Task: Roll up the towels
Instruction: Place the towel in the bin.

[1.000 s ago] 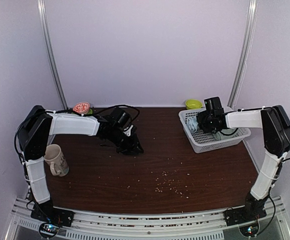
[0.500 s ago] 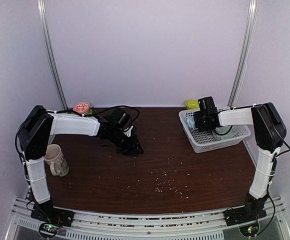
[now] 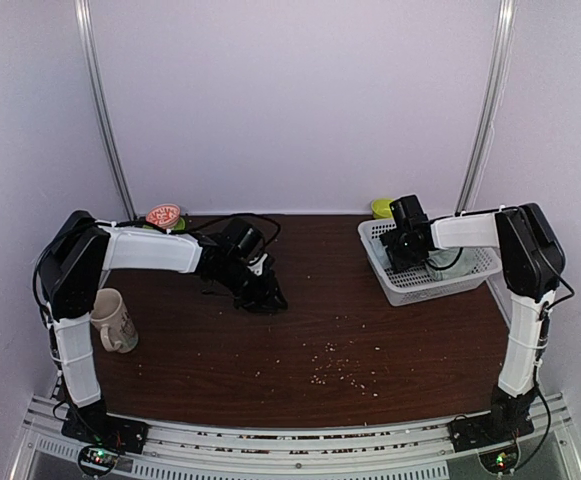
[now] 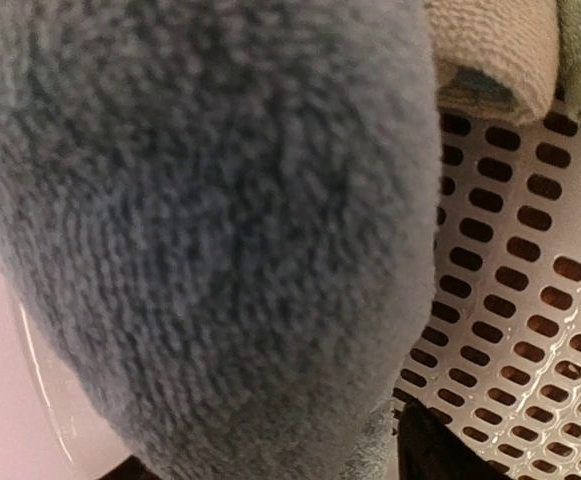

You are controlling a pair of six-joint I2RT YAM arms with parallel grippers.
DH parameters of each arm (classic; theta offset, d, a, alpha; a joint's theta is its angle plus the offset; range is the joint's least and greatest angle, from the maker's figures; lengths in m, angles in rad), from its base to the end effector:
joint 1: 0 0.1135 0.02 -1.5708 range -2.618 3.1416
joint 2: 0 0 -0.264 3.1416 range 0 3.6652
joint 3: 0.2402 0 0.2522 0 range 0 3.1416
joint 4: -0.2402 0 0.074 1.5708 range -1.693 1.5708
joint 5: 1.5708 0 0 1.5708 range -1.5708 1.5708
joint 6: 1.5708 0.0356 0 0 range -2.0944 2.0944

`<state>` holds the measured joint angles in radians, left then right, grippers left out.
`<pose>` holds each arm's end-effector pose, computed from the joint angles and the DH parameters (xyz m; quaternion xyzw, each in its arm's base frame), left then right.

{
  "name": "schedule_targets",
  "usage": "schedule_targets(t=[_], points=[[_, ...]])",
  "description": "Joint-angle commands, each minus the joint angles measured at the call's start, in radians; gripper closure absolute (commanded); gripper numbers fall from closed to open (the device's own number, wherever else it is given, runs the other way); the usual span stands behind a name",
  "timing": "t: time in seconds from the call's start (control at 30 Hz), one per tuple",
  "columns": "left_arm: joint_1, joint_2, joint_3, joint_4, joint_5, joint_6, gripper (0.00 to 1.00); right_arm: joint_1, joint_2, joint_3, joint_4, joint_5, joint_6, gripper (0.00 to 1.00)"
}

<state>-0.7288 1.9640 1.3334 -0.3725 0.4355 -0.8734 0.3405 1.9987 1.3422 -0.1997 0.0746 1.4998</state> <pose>0.2970 -0.2853 0.1718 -0.0074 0.9392 -0.3407 0.0414 0.4081 0.1418 0.1690 0.5237 0.7761 0.2569 0.2395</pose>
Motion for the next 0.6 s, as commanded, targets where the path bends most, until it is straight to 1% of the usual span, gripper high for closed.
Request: schedule_targets(t=[0.0,0.2,0.57], points=[[-0.006,0.004,0.017,0.009,0.014,0.007,0.75,-0.008,-0.003,0.034,-0.072,-0.053,-0.115,0.30],[-0.006,0.001,0.017,0.010,0.009,0.008,0.75,-0.029,-0.069,0.026,-0.122,-0.096,-0.225,0.23],[-0.006,0.010,0.039,0.002,0.007,0.011,0.75,-0.063,-0.158,0.067,-0.214,-0.169,-0.397,0.20]])
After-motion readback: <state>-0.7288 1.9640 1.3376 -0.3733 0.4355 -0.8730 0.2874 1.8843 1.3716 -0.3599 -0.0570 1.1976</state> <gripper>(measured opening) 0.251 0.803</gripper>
